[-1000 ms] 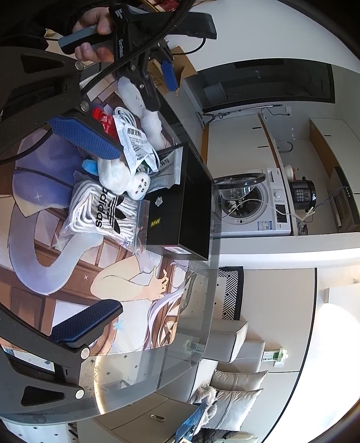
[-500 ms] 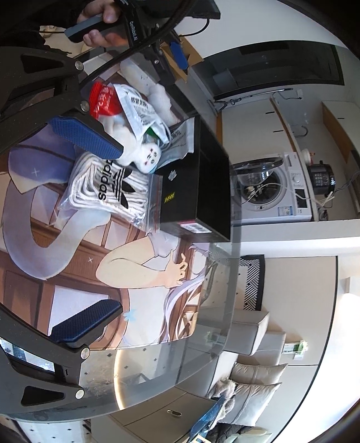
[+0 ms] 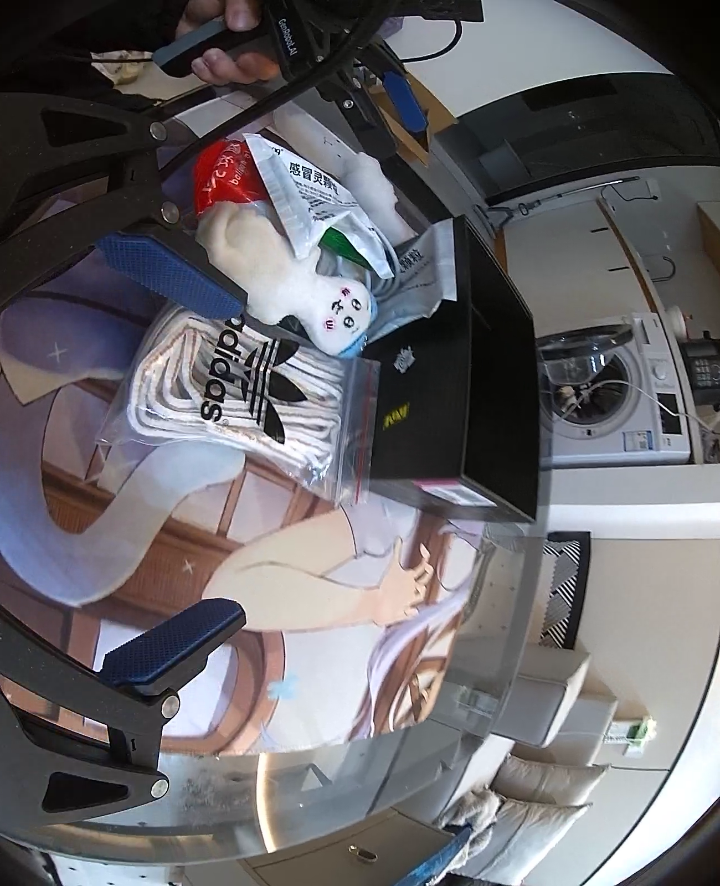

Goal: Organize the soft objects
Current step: 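Grasp the white printed packet with left tool while right tool grasps the adidas lace bag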

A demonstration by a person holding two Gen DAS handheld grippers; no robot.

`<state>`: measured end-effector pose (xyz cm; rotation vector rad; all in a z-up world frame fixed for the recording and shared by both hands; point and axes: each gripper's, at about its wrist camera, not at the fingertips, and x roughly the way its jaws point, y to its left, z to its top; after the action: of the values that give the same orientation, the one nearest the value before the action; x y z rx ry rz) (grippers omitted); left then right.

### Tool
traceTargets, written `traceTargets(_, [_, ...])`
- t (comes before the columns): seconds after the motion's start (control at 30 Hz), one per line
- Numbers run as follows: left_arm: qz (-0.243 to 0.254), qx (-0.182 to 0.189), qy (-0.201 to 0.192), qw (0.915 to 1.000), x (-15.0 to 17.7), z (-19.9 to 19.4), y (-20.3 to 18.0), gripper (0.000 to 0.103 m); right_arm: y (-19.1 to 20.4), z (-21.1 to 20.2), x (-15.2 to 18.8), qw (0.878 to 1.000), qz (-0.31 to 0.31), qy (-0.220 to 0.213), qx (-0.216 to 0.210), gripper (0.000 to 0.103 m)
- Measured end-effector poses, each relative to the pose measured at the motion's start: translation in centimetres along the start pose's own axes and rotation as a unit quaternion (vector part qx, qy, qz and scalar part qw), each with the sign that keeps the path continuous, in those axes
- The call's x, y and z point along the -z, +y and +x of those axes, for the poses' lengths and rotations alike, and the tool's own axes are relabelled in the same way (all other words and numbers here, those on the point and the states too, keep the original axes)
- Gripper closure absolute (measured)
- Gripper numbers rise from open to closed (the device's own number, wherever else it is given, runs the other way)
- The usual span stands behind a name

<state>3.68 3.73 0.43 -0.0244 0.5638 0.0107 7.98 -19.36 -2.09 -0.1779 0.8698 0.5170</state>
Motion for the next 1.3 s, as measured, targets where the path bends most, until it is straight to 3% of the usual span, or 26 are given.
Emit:
traceTargets(0.13, [-0.003,0.002,0.006,1.0000,0.1,0.2,0.1,0.000,-0.5,0.9,-0.4,1.000,0.014,0.017,-0.017,0.000])
traceTargets(0.43, [-0.004,0.005,0.010,0.9999,0.2,0.5,0.1,0.000,-3.3,1.2,-0.3,0.998,0.031,0.035,0.037,0.000])
traceTargets(0.63, [-0.003,0.009,0.013,0.9999,0.3,0.5,0.0,0.000,-2.3,0.5,0.1,0.999,0.024,0.032,-0.011,0.000])
traceTargets(0.77, [-0.002,0.011,0.011,0.9999,0.3,0.4,-0.1,0.000,-0.7,0.9,-0.1,0.999,0.009,0.037,-0.020,0.000])
traceTargets(0.9, [-0.002,0.011,0.012,0.9999,0.3,0.4,-0.1,0.000,-0.2,1.7,0.1,0.998,-0.014,0.055,0.029,0.000])
traceTargets(1.13, [-0.004,0.014,0.016,0.9998,0.3,0.5,-0.2,0.000,-1.0,1.8,0.0,0.999,-0.006,0.044,0.022,0.001])
traceTargets(1.17, [-0.003,0.014,0.017,0.9997,0.3,0.4,-0.2,0.000,-0.9,2.1,-0.1,0.999,-0.008,0.044,0.020,0.001])
traceTargets(1.3, [-0.002,0.018,0.018,0.9997,0.3,0.2,-0.4,0.000,0.0,2.4,-0.1,0.999,-0.028,0.037,0.024,0.021])
